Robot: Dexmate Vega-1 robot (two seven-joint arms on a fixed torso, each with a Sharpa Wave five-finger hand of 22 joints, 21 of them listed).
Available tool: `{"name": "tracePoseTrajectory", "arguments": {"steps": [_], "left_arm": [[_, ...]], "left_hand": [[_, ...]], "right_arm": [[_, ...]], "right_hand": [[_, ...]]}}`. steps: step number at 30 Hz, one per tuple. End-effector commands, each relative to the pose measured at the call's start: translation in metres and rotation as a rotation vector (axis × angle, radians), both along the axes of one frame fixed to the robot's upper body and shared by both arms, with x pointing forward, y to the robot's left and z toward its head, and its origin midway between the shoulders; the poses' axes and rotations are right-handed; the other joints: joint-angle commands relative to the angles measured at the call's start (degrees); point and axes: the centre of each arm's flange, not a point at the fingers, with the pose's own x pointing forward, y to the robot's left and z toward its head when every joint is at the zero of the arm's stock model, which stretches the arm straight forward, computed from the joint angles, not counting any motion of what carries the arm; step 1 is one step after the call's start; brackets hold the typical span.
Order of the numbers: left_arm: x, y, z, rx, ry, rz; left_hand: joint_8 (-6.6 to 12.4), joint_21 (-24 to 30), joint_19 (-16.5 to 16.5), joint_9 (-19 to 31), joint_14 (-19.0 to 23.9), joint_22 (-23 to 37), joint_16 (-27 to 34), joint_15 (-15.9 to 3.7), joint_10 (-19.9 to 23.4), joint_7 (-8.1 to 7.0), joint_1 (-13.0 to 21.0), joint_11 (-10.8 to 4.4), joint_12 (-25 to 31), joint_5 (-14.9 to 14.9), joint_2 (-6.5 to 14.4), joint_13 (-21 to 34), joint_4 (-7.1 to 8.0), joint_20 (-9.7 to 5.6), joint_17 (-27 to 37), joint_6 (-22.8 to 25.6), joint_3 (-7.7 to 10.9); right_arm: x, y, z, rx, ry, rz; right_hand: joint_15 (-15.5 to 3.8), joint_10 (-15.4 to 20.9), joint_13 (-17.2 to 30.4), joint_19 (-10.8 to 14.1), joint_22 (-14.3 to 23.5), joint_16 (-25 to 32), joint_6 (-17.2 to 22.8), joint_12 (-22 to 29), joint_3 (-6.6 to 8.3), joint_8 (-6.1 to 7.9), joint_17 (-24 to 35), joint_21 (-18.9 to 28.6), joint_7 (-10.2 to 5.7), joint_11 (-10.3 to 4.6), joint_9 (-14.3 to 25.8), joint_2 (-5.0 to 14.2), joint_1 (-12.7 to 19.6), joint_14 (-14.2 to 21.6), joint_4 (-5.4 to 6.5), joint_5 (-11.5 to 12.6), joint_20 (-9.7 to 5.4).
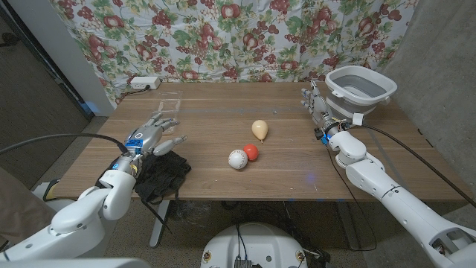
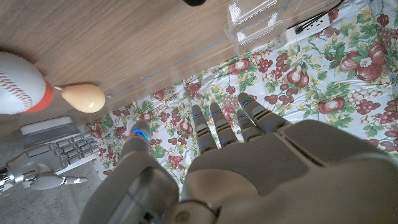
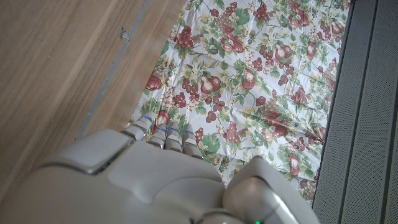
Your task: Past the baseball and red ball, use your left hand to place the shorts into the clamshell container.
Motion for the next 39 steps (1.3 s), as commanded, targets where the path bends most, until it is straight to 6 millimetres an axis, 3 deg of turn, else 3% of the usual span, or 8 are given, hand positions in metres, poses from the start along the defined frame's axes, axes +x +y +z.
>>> {"name": "tracePoseTrajectory", "arguments": {"steps": [1, 10, 12, 17, 19, 21, 33, 39], "left_arm": [[-0.009, 0.008, -0.012, 0.007, 0.002, 0.025], [-0.015, 0.016, -0.016, -0.015, 0.015, 0.038], [-0.016, 0.016, -0.016, -0.018, 0.012, 0.036], [-0.019, 0.019, -0.017, -0.007, -0.001, 0.04], [-0.021, 0.021, -0.019, -0.021, -0.037, 0.039], [-0.022, 0.023, -0.02, -0.011, -0.049, 0.05], [-0.028, 0.027, -0.03, 0.049, -0.022, 0.084], [-0.029, 0.027, -0.037, 0.067, -0.007, 0.106]], "left_hand": [[-0.06, 0.43, 0.6, 0.09, 0.41, 0.12, 0.33, -7.91, 0.39, 0.0, 0.38, -0.05, -0.04, 0.45, 0.14, 0.08, -0.1, -0.51, 0.22, 0.67, 0.36], [-0.29, 0.29, 0.7, 0.09, 0.35, 0.12, 0.19, -8.06, 0.34, 0.02, 0.33, -0.15, -0.14, 0.7, -0.18, 0.08, -0.14, -0.86, 0.24, 0.23, 0.25], [-1.23, 0.08, 0.77, 0.07, 0.38, 0.14, 0.09, -8.07, 0.49, 0.17, 0.16, -0.22, -0.2, 1.11, -0.64, 0.1, -0.14, -0.97, 0.28, -2.31, 0.05], [-1.48, 0.01, 0.85, 0.08, 0.33, 0.16, 0.02, -8.15, 0.58, 0.11, -0.02, -0.18, -0.22, 1.33, -0.83, 0.11, -0.07, -1.23, 0.3, -3.36, -0.08], [-2.35, -0.27, 0.99, 0.08, 0.36, 0.22, -0.07, -8.23, 0.56, 0.19, -0.55, -0.21, -0.45, 2.31, -1.3, 0.15, 0.18, -1.43, 0.36, -9.28, -0.47], [-2.24, -0.31, 1.1, 0.11, 0.44, 0.23, -0.07, -8.76, 0.62, 0.09, -0.82, -0.21, -0.47, 2.62, -1.4, 0.16, 0.32, -1.79, 0.37, -10.55, -0.63], [-1.47, -0.28, 1.58, 0.2, 0.97, 0.22, 0.05, -9.02, 1.02, 0.0, -1.24, -0.35, -0.38, 3.11, -1.57, 0.17, 0.51, -2.29, 0.37, -10.42, -0.88], [-1.01, -0.47, 1.38, 0.24, 1.48, 0.19, 0.15, -9.3, 1.14, 0.01, -1.33, -0.43, -0.38, 3.48, -1.59, 0.17, 0.54, -1.72, 0.36, -9.89, -0.94]], "right_arm": [[0.002, 0.003, 0.001, -0.02, 0.001, 0.019], [0.004, 0.005, 0.002, -0.019, 0.003, 0.027], [0.004, 0.005, 0.002, -0.02, 0.003, 0.028], [0.004, 0.005, 0.003, -0.019, 0.005, 0.028], [0.004, 0.005, 0.003, -0.02, 0.004, 0.026], [0.003, 0.005, 0.002, -0.021, 0.003, 0.024], [0.003, 0.008, 0.003, -0.02, -0.005, 0.029], [0.004, 0.009, 0.005, -0.024, -0.003, 0.031]], "right_hand": [[-0.19, 0.32, 0.18, -0.2, 0.28, 0.37, -0.02, 0.14, 0.05, 0.19, 0.14, 0.11, 0.07, -0.01, 0.07, 0.06, 0.29, -0.27, -0.04, 0.43, 0.3], [-0.18, 0.38, 0.18, -0.22, 0.28, 0.39, 0.02, 0.16, 0.04, 0.2, 0.14, 0.11, 0.09, -0.1, 0.07, 0.05, 0.28, -0.21, -0.06, 0.43, 0.38], [-0.18, 0.42, 0.18, -0.22, 0.28, 0.39, 0.01, 0.18, 0.04, 0.19, 0.14, 0.11, 0.11, -0.03, 0.07, 0.05, 0.28, -0.21, -0.06, 0.43, 0.38], [-0.16, 0.43, 0.18, -0.21, 0.27, 0.38, 0.01, 0.18, 0.03, 0.19, 0.13, 0.12, 0.14, 0.03, 0.07, 0.06, 0.28, -0.23, -0.07, 0.43, 0.4], [-0.2, 0.44, 0.18, -0.21, 0.27, 0.39, 0.02, 0.18, 0.03, 0.19, 0.13, 0.12, 0.15, 0.02, 0.07, 0.06, 0.28, -0.21, -0.07, 0.43, 0.39], [-0.15, 0.42, 0.18, -0.2, 0.27, 0.39, 0.01, 0.17, 0.03, 0.18, 0.13, 0.13, 0.15, 0.02, 0.07, 0.06, 0.28, -0.19, -0.08, 0.43, 0.39], [-0.2, 0.4, 0.17, -0.2, 0.27, 0.38, 0.02, 0.16, 0.04, 0.18, 0.13, 0.13, 0.14, 0.08, 0.07, 0.07, 0.29, -0.2, -0.09, 0.44, 0.4], [-0.16, 0.42, 0.17, -0.17, 0.27, 0.39, 0.01, 0.17, 0.04, 0.17, 0.13, 0.14, 0.12, 0.09, 0.07, 0.1, 0.29, -0.17, -0.1, 0.44, 0.42]]}}
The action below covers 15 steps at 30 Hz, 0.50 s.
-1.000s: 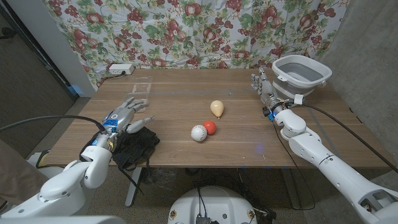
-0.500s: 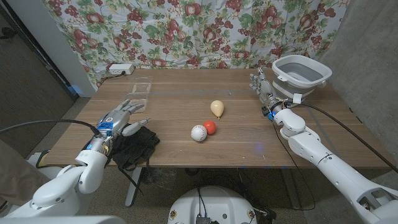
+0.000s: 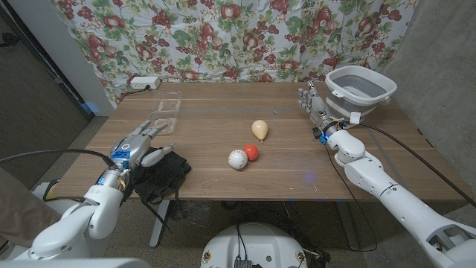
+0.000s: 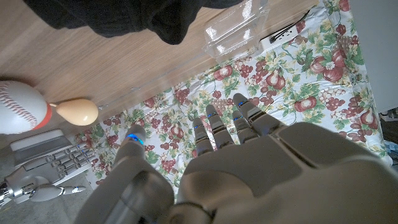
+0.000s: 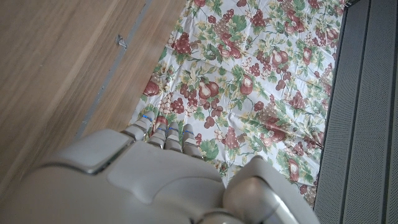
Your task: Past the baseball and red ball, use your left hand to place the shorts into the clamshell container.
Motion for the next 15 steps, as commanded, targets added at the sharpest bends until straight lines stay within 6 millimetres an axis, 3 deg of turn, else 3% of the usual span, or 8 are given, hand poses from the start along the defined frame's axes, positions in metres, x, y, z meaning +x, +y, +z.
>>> {"name": "tracePoseTrajectory", "arguments": {"steps": [1, 2, 5, 9, 12, 15], "left_arm": [[-0.0045, 0.0047, -0.0125, 0.031, 0.019, 0.043], [-0.0046, 0.0056, -0.013, 0.03, 0.02, 0.048], [-0.0042, 0.0076, -0.0136, 0.031, 0.023, 0.055], [-0.0034, 0.0094, -0.0139, 0.041, 0.033, 0.064], [-0.002, 0.011, -0.0143, 0.031, 0.029, 0.082], [-0.0005, 0.0108, -0.0132, 0.035, 0.024, 0.084]], "left_hand": [[0.79, -0.16, 0.39, 0.27, 0.92, 0.04, 0.12, -9.29, 0.73, -0.31, -0.2, -0.03, 0.08, 0.66, -0.45, 0.18, -0.02, -0.7, 0.05, 0.75, -0.39], [0.97, -0.23, 0.4, 0.28, 0.98, 0.01, 0.06, -9.37, 0.71, -0.33, -0.22, -0.02, 0.05, 0.92, -0.46, 0.18, -0.02, 0.53, 0.04, 1.0, -0.41], [1.08, -0.31, 0.44, 0.28, 0.81, -0.02, -0.08, -9.32, 0.42, -0.34, -0.22, -0.27, -0.1, 1.25, -0.48, 0.19, -0.04, 2.24, 0.03, 1.12, -0.41], [1.11, -0.36, 0.42, 0.28, 0.83, -0.03, -0.1, -9.37, 0.32, -0.35, -0.21, -0.36, -0.15, 1.41, -0.47, 0.19, -0.04, 2.76, 0.03, 1.12, -0.4], [1.19, -0.29, 0.89, 0.28, 0.97, -0.04, -0.1, -9.37, 0.49, -0.35, -0.17, -0.66, -0.1, 1.8, -0.45, 0.19, -0.08, 4.61, 0.02, 1.21, -0.36], [1.26, -0.33, 0.89, 0.29, 1.06, -0.04, -0.09, -9.33, 0.54, -0.34, -0.18, -0.87, -0.1, 1.94, -0.5, 0.19, -0.09, 5.45, 0.02, 1.35, -0.38]], "right_arm": [[0.0013, 0.0028, 0.0035, -0.01, -0.005, 0.004], [0.0015, 0.0027, 0.0037, -0.012, -0.004, 0.002], [0.0019, 0.0022, 0.0043, -0.014, -0.003, 0.001], [0.0019, 0.0014, 0.0046, -0.012, -0.003, -0.003], [0.0029, 0.0008, 0.0039, -0.008, 0.001, -0.004], [0.0041, 0.0008, 0.0037, -0.008, 0.002, -0.002]], "right_hand": [[-0.13, 0.43, 0.17, -0.16, 0.27, 0.38, 0.02, 0.17, 0.04, 0.18, 0.13, 0.15, 0.13, 0.03, 0.08, 0.1, 0.29, -0.2, -0.1, 0.44, 0.4], [-0.16, 0.45, 0.17, -0.17, 0.27, 0.39, 0.02, 0.18, 0.04, 0.17, 0.13, 0.15, 0.13, 0.06, 0.08, 0.1, 0.29, -0.18, -0.1, 0.44, 0.4], [-0.14, 0.39, 0.17, -0.15, 0.27, 0.37, 0.02, 0.15, 0.04, 0.17, 0.13, 0.16, 0.12, 0.07, 0.08, 0.1, 0.29, -0.21, -0.11, 0.44, 0.41], [-0.15, 0.34, 0.17, -0.17, 0.27, 0.37, 0.0, 0.13, 0.04, 0.16, 0.13, 0.15, 0.13, -0.01, 0.08, 0.11, 0.29, -0.24, -0.11, 0.44, 0.52], [-0.2, 0.39, 0.17, -0.07, 0.27, 0.4, 0.02, 0.15, 0.04, 0.17, 0.13, 0.19, 0.08, -0.09, 0.08, 0.12, 0.29, -0.15, -0.11, 0.44, 0.47], [-0.23, 0.4, 0.17, -0.02, 0.27, 0.41, 0.06, 0.15, 0.04, 0.19, 0.13, 0.2, 0.16, -0.1, 0.08, 0.12, 0.29, -0.13, -0.11, 0.44, 0.47]]}}
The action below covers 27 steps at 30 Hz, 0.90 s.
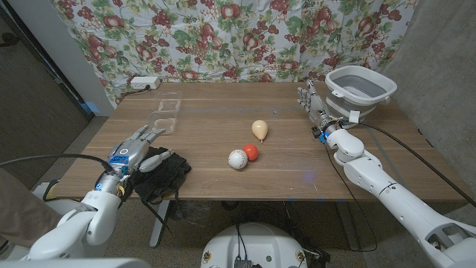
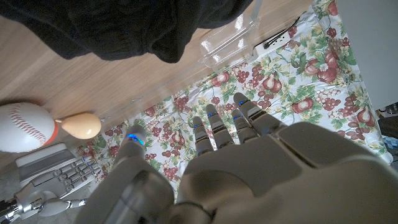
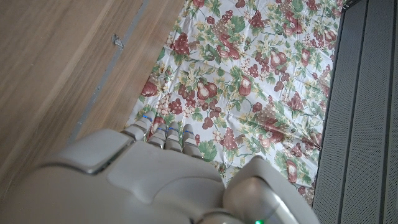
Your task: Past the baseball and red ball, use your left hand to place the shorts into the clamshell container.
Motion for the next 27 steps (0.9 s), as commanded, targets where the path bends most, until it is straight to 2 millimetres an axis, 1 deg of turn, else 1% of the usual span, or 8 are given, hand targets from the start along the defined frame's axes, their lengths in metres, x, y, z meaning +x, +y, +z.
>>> {"name": "tracePoseTrajectory", "arguments": {"steps": [1, 3, 6, 10, 14, 23, 26, 27], "left_arm": [[0.0029, 0.004, -0.0018, 0.009, 0.004, 0.038], [0.0036, 0.0042, -0.0014, 0.014, 0.013, 0.035], [0.0036, 0.0047, -0.0014, 0.018, 0.017, 0.041], [0.0039, 0.0045, -0.0016, 0.028, 0.018, 0.047], [0.0045, 0.002, -0.003, 0.031, 0.019, 0.046], [-0.0004, 0.0054, -0.0083, 0.025, 0.027, 0.069], [-0.0017, 0.0063, -0.0103, 0.028, 0.027, 0.073], [-0.0021, 0.0065, -0.011, 0.026, 0.028, 0.072]], "left_hand": [[0.4, -0.14, 0.03, 0.29, 0.5, 0.11, -0.07, -9.29, 0.02, -0.11, -0.19, -0.68, -0.11, 0.52, -0.52, 0.19, 0.16, 1.53, 0.17, 0.52, -0.14], [0.45, -0.28, -0.21, 0.29, 0.66, 0.12, -0.04, -9.12, -0.02, -0.11, -0.23, -0.76, -0.15, 0.69, -0.6, 0.19, 0.15, 2.5, 0.18, 0.63, -0.17], [0.47, -0.3, -0.25, 0.29, 0.77, 0.12, -0.01, -9.08, -0.07, -0.11, -0.24, -0.79, -0.17, 0.74, -0.62, 0.19, 0.14, 2.65, 0.18, 0.69, -0.18], [0.54, -0.4, -0.49, 0.29, 0.82, 0.14, -0.01, -9.04, -0.11, -0.1, -0.26, -0.65, -0.2, 0.85, -0.67, 0.19, 0.13, 2.23, 0.18, 0.86, -0.19], [0.6, -0.59, -1.03, 0.29, 0.41, 0.16, -0.19, -8.82, -0.34, -0.1, -0.25, -0.48, -0.29, 1.05, -0.75, 0.19, 0.09, 1.43, 0.18, 1.05, -0.2], [0.6, -0.58, -1.13, 0.28, 0.32, 0.18, -0.23, -8.71, -0.7, -0.11, -0.25, -0.32, -0.42, 1.27, -0.82, 0.2, 0.05, 1.27, 0.19, 1.12, -0.22], [0.6, -0.63, -1.33, 0.28, 0.29, 0.19, -0.24, -8.7, -0.73, -0.11, -0.25, -0.26, -0.42, 1.36, -0.84, 0.2, 0.04, 0.72, 0.19, 1.14, -0.22], [0.6, -0.63, -1.4, 0.28, 0.28, 0.2, -0.24, -8.74, -0.72, -0.12, -0.25, -0.25, -0.41, 1.42, -0.85, 0.2, 0.04, 0.26, 0.2, 1.14, -0.22]], "right_arm": [[0.0033, -0.0007, -0.0002, -0.002, 0.006, -0.004], [0.0039, -0.0008, 0.0001, 0.005, 0.006, -0.003], [0.0042, -0.001, -0.0002, 0.006, 0.005, -0.004], [0.0042, -0.0028, -0.002, 0.01, 0.01, -0.006], [0.0044, -0.0036, -0.0028, 0.01, 0.014, -0.006], [0.0042, -0.0032, -0.0018, 0.005, 0.014, -0.003], [0.0045, -0.0023, -0.0017, 0.003, 0.014, -0.001], [0.0047, -0.0019, -0.0016, 0.002, 0.014, -0.001]], "right_hand": [[-0.24, 0.39, 0.17, -0.03, 0.27, 0.4, 0.07, 0.15, 0.04, 0.19, 0.13, 0.2, 0.15, -0.11, 0.08, 0.12, 0.29, -0.13, -0.12, 0.44, 0.45], [-0.22, 0.41, 0.17, -0.02, 0.27, 0.41, 0.04, 0.16, 0.04, 0.18, 0.13, 0.2, 0.13, -0.04, 0.08, 0.12, 0.29, -0.12, -0.12, 0.44, 0.42], [-0.22, 0.4, 0.17, -0.01, 0.27, 0.39, 0.04, 0.15, 0.04, 0.17, 0.13, 0.2, 0.14, -0.03, 0.08, 0.13, 0.29, -0.16, -0.12, 0.44, 0.43], [-0.2, 0.45, 0.17, -0.01, 0.27, 0.39, 0.04, 0.17, 0.05, 0.17, 0.13, 0.2, 0.16, -0.01, 0.08, 0.14, 0.3, -0.15, -0.13, 0.44, 0.46], [-0.16, 0.5, 0.17, 0.02, 0.27, 0.4, 0.06, 0.19, 0.05, 0.18, 0.13, 0.21, 0.16, 0.07, 0.08, 0.14, 0.3, -0.12, -0.13, 0.44, 0.49], [-0.14, 0.46, 0.17, 0.06, 0.27, 0.38, 0.08, 0.17, 0.06, 0.18, 0.13, 0.22, 0.2, 0.02, 0.08, 0.17, 0.31, -0.16, -0.14, 0.44, 0.52], [-0.14, 0.48, 0.17, 0.07, 0.27, 0.39, 0.11, 0.18, 0.06, 0.19, 0.13, 0.22, 0.2, 0.05, 0.08, 0.18, 0.31, -0.13, -0.15, 0.44, 0.54], [-0.13, 0.48, 0.17, 0.07, 0.27, 0.39, 0.1, 0.17, 0.06, 0.19, 0.13, 0.22, 0.2, 0.05, 0.08, 0.18, 0.31, -0.13, -0.15, 0.44, 0.54]]}}
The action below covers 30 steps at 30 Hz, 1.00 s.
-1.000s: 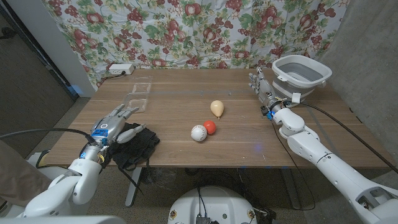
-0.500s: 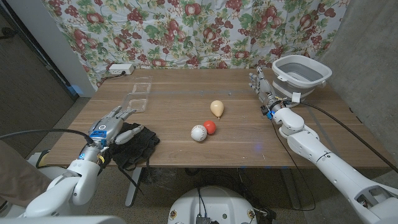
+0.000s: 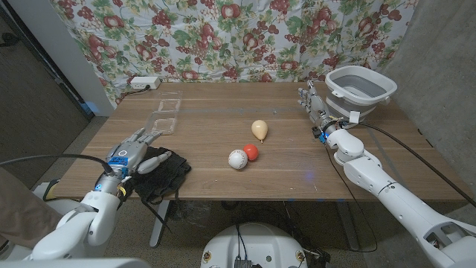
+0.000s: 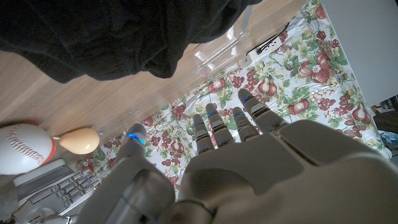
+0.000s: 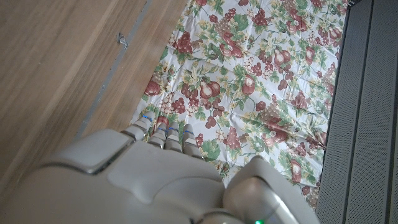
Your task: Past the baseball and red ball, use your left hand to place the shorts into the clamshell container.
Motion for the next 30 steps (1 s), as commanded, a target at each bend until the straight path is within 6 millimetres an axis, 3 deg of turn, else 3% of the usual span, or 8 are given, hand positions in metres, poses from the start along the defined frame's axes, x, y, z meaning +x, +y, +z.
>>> {"name": "tracePoseTrajectory", "arguments": {"steps": [1, 30], "left_arm": [[-0.005, 0.002, -0.007, 0.002, 0.005, 0.019], [0.001, 0.016, -0.023, -0.032, -0.011, 0.083]], "left_hand": [[0.15, -0.33, -0.18, 0.28, -0.12, 0.2, -0.24, -8.75, -0.2, -0.12, 0.06, 0.27, -0.09, 0.38, -0.54, 0.2, 0.03, -1.11, 0.19, 0.54, -0.23], [-0.61, -0.04, 0.27, 0.23, -0.78, 0.22, -0.4, -8.69, -2.79, -0.11, 0.87, 0.51, -0.69, 1.24, -1.16, 0.24, -0.59, -2.62, 0.19, -1.75, -0.19]], "right_arm": [[0.001, 0.001, 0.0, -0.004, 0.004, 0.005], [0.003, 0.006, 0.001, -0.019, 0.019, 0.005]], "right_hand": [[-0.14, 0.53, 0.17, 0.08, 0.27, 0.39, 0.11, 0.19, 0.06, 0.19, 0.13, 0.23, 0.19, 0.13, 0.09, 0.19, 0.31, -0.14, -0.15, 0.44, 0.54], [-0.17, 0.47, 0.17, 0.17, 0.27, 0.4, 0.09, 0.16, 0.06, 0.17, 0.14, 0.24, 0.1, 0.05, 0.09, 0.2, 0.31, -0.08, -0.18, 0.43, 0.6]]}}
